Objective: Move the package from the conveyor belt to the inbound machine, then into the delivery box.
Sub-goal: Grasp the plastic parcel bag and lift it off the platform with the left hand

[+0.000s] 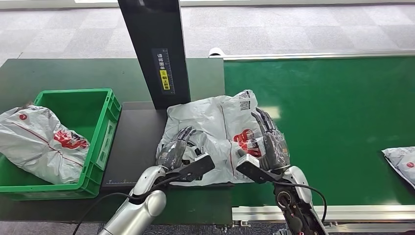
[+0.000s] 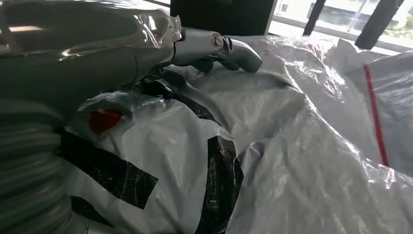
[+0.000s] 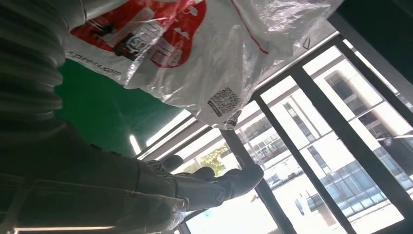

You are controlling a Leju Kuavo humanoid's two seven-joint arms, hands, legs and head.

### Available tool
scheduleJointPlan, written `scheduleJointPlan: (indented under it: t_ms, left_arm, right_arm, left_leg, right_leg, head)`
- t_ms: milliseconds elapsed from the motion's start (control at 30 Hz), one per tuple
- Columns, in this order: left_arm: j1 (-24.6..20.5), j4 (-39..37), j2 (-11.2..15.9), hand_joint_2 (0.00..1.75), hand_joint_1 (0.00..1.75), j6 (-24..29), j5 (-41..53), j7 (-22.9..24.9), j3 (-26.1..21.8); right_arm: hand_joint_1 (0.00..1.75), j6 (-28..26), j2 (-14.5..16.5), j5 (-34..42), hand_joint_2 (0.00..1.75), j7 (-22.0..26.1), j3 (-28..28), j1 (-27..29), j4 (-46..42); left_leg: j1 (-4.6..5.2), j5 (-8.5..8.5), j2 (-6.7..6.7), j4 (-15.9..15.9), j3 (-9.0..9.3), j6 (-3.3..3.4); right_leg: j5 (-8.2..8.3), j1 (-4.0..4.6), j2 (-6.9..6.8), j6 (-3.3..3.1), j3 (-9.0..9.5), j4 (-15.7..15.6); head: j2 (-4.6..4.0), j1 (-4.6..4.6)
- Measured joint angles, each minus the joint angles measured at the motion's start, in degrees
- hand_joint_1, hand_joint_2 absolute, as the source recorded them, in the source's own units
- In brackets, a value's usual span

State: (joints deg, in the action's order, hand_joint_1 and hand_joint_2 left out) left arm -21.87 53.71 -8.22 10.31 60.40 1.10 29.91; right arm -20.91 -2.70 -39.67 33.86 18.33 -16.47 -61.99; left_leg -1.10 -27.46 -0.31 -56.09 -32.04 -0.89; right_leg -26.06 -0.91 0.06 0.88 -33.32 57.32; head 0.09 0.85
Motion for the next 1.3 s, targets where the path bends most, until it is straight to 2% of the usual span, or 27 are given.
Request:
scheduleJointPlan:
  t_ms: [133,367,400,533,600,700,767,967,1100,1200,1267,1300]
  left_arm:
    - [-2.1,-4.2,-0.9,1.75,0.00,1.1,1.5,1.4,0.4]
    - [-3.7,-7.5,-1.7,1.75,0.00,0.4,5.0,3.4,0.7]
    - [-3.9,-8.0,-1.8,1.75,0.07,-0.2,5.6,3.5,0.7]
    - [-4.7,-10.1,-2.4,1.75,1.67,0.5,6.5,2.7,0.2]
    - [-4.4,-10.5,-2.5,1.75,1.75,5.0,7.3,1.0,-0.1]
    - [-3.2,-9.6,-2.3,1.75,1.75,14.0,9.0,-1.8,-0.4]
    - [-2.4,-8.5,-2.0,1.75,1.75,17.7,9.6,-3.0,-0.5]
    - [-1.2,-6.4,-1.4,1.75,1.75,19.8,9.8,-4.0,-0.8]
    - [-0.9,-5.6,-1.2,0.00,1.75,22.8,9.5,-5.6,-0.8]
    - [-0.1,-3.9,-1.0,0.00,1.75,27.6,7.9,-9.7,-1.2]
    - [1.3,-0.8,-1.2,0.00,1.75,29.0,6.9,-16.1,-2.9]
    - [2.2,1.3,-1.7,0.00,1.75,29.2,6.6,-21.0,-4.6]
  right_arm:
    - [0.00,0.4,0.0,-0.6,1.75,-0.8,-0.5,0.0,0.0]
    - [0.00,1.7,0.1,-2.3,1.75,-2.8,-1.1,0.0,0.1]
    - [0.00,1.9,0.2,-2.7,1.75,-3.1,-1.2,0.0,0.2]
    - [0.00,2.3,0.2,-3.9,1.75,-4.1,-1.5,0.3,0.3]
    - [0.00,2.9,0.2,-3.8,1.75,-4.8,-2.0,1.0,-0.1]
    - [0.00,5.2,0.2,-1.3,1.75,-5.2,-3.2,2.8,-1.7]
    - [0.00,6.5,0.1,0.3,1.75,-5.1,-4.1,3.8,-2.9]
    - [0.00,7.3,-0.3,1.4,1.75,-5.0,-5.4,5.1,-5.0]
    - [0.00,7.2,-0.4,1.3,1.75,-5.0,-5.7,5.4,-5.4]
    - [0.00,6.9,-0.7,1.8,1.75,-4.8,-5.8,5.5,-5.4]
    - [0.00,6.8,-0.9,2.7,1.75,-4.3,-5.9,5.5,-5.4]
    - [0.00,6.7,-1.1,3.2,1.75,-4.1,-5.9,5.5,-5.4]
  left_leg:
    - [-0.01,-0.01,-0.01,0.0,-0.02,0.00]
    - [0.00,0.00,-0.01,0.0,-0.01,0.00]
    - [0.00,0.00,-0.02,0.0,0.00,0.00]
    - [0.00,0.00,-0.03,0.0,0.09,0.00]
    - [0.00,0.00,-0.02,0.0,0.10,0.00]
    - [0.00,-0.01,-0.01,0.0,0.06,0.00]
    - [0.00,-0.01,-0.01,0.0,0.03,0.00]
    - [0.00,-0.01,0.00,0.0,-0.02,0.00]
    - [0.00,-0.01,0.00,0.0,-0.01,0.00]
    - [0.00,-0.01,0.00,0.0,-0.02,0.00]
    - [0.00,-0.01,0.01,0.0,-0.04,0.00]
    - [0.00,-0.01,0.01,0.0,-0.07,0.00]
  right_leg:
    - [-0.01,0.01,0.00,0.00,-0.02,0.0]
    - [-0.01,0.00,0.00,0.00,0.02,0.0]
    - [-0.01,0.00,0.00,0.00,0.04,0.0]
    - [-0.01,0.00,-0.01,0.00,0.13,0.0]
    - [-0.01,0.00,-0.01,0.00,0.12,0.0]
    - [-0.01,0.00,-0.01,0.00,0.08,0.0]
    - [-0.01,0.01,0.00,0.00,0.05,0.0]
    - [-0.02,0.00,0.00,0.00,0.00,0.0]
    - [-0.02,0.00,0.00,0.00,0.00,0.0]
    - [-0.02,0.00,0.00,0.00,-0.01,0.0]
    - [-0.02,0.01,0.01,0.00,-0.05,0.0]
    - [-0.02,0.01,0.01,0.00,-0.08,0.0]
  head:
    - [0.00,0.00]
    - [0.00,-0.01]
    - [0.00,-0.01]
    - [0.00,0.00]
    - [0.00,0.00]
    - [0.00,-0.01]
    - [0.00,0.00]
    - [0.00,-0.01]
    - [0.00,0.00]
    - [0.00,0.01]
    - [0.00,0.01]
    - [0.00,0.00]
